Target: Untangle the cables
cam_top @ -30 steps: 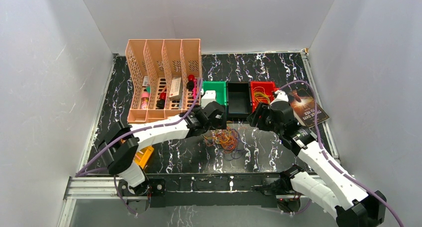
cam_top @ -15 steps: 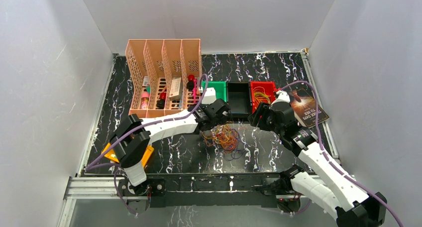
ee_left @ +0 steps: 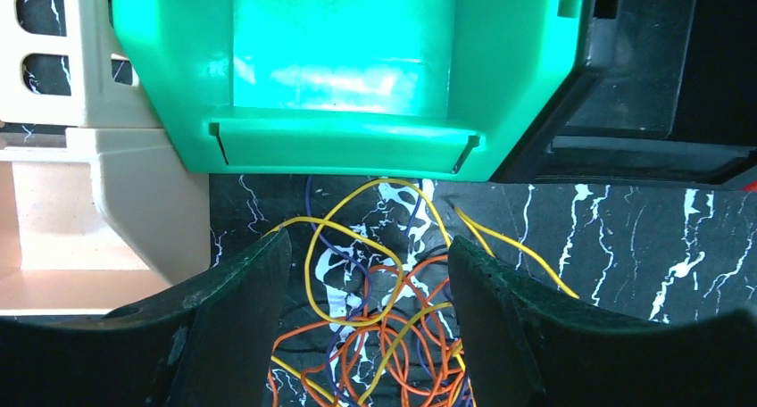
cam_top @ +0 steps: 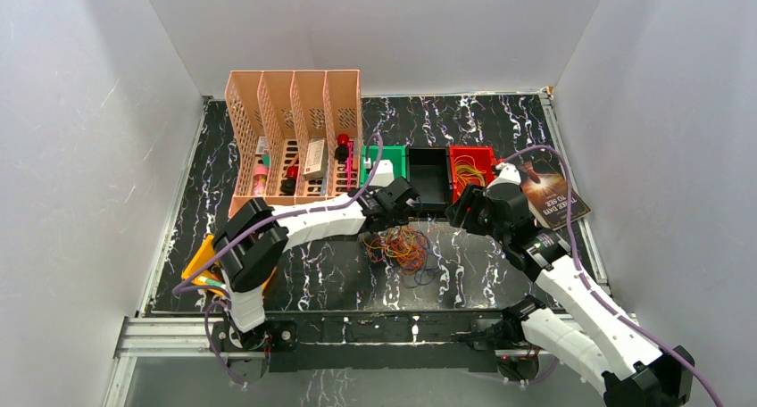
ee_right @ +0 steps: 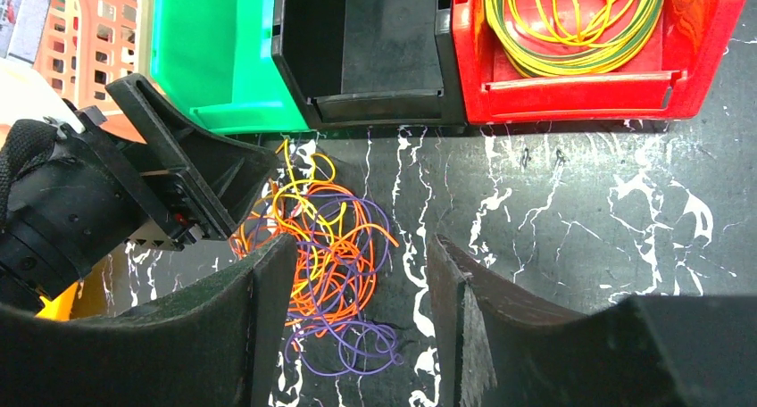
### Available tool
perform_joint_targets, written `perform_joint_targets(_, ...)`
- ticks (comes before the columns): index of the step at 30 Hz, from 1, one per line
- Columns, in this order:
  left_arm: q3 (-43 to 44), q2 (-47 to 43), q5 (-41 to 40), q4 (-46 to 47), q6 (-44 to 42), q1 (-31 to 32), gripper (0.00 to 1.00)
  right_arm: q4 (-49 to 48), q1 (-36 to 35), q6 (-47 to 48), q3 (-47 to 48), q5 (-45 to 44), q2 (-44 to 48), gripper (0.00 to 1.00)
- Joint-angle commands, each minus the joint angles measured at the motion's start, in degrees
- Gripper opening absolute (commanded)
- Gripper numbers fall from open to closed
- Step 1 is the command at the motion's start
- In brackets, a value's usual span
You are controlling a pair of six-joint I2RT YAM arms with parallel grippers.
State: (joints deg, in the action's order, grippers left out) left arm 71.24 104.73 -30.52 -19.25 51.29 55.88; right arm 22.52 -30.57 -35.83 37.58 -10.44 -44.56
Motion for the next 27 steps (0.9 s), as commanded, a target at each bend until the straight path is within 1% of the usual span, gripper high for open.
perform_joint_targets(1,2.6,1.0,-0.1,0.1,0.2,-0.2,0.62,-1.6,-0.3,0.8,-0.4,-1.4,1.0,0.64)
perform_joint_targets(10,2.4,1.6,1.0,0.1,0.6,-0.2,0.58,-1.6,-0.3,1.0,-0.5,-1.5,0.9,0.64)
perform_joint_targets(16,2.5,2.1,0.3,0.2,0.9,-0.2,0.51,-1.7,-0.3,1.3,-0.6,-1.3,0.8,0.64)
perform_joint_targets(21,3.2,3.3,-0.6,0.2,0.2,-0.3,0.49,-1.2,-0.3,1.5,-0.4,-1.8,1.1,0.64)
perform_joint_targets(24,3.0,3.4,-0.8,0.0,-0.1,-0.4,0.44,-0.9,-0.3,1.5,-0.4,-2.1,1.5,0.64)
perform_joint_targets(27,2.3,3.3,-1.0,0.0,0.0,-0.4,0.36,-1.1,-0.3,1.3,-0.6,-1.9,1.5,0.64)
